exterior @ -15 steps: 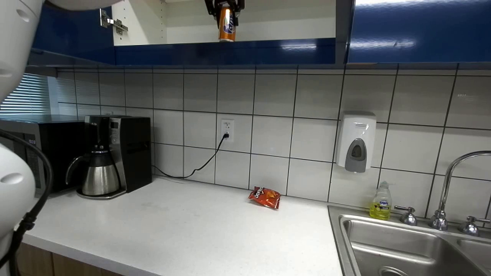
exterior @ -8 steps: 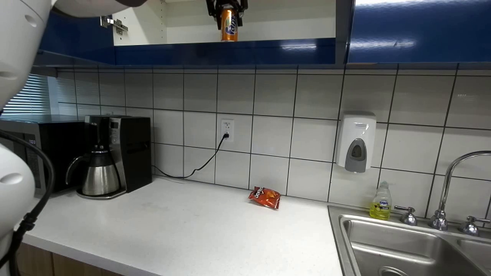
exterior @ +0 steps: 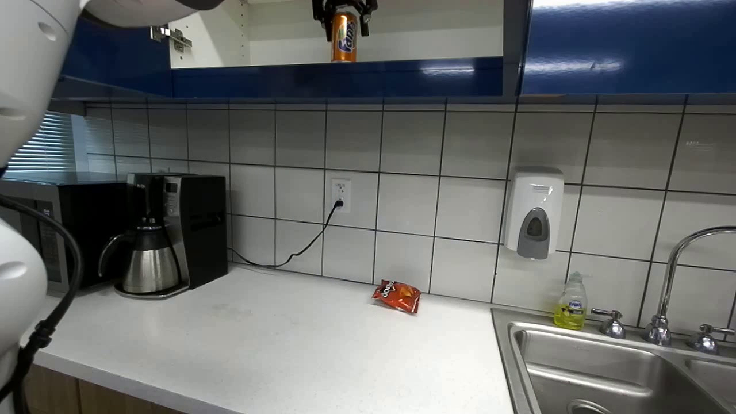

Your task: Put the can in the top cabinet

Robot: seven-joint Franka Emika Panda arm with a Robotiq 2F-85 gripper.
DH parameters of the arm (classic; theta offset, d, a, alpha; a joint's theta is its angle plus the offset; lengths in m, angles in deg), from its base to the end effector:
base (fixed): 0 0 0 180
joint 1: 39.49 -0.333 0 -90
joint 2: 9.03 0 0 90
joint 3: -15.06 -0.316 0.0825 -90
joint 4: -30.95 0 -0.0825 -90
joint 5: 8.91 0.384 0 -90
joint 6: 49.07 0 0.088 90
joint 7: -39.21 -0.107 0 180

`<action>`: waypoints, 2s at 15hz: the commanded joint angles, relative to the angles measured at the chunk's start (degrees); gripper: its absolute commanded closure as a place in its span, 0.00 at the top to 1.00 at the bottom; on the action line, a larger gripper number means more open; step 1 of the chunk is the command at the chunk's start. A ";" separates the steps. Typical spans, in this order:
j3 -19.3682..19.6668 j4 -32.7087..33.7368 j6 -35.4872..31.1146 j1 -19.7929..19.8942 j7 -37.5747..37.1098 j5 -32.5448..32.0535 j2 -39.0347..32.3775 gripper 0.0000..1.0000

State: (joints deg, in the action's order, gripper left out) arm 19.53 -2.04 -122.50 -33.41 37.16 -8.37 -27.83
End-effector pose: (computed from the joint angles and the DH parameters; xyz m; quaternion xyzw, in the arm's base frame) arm 0.5450 -0.0850 0.8412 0.9769 -0.1012 0.1871 0.0217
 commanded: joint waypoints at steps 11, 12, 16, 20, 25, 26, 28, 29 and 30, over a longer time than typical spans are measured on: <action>0.09 -3.37 9.89 5.95 6.96 3.74 6.16 1.00; 0.04 -4.31 10.53 5.97 8.32 3.39 7.01 1.00; -0.08 -10.01 12.13 5.33 14.29 1.93 11.26 1.00; -0.21 -21.09 9.99 4.92 18.90 1.97 18.68 1.00; 0.10 -34.30 6.84 5.05 20.05 2.66 27.16 1.00; 0.05 -37.02 6.30 5.03 19.97 2.34 28.71 1.00; 0.14 -42.84 4.99 5.11 19.94 2.51 31.76 1.00; 0.14 -45.77 3.87 5.15 19.60 2.52 33.19 1.00; 0.04 -48.76 3.08 5.17 19.34 2.13 34.65 1.00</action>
State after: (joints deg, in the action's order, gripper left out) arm 19.64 -39.77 -115.26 -28.36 55.82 -5.84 0.60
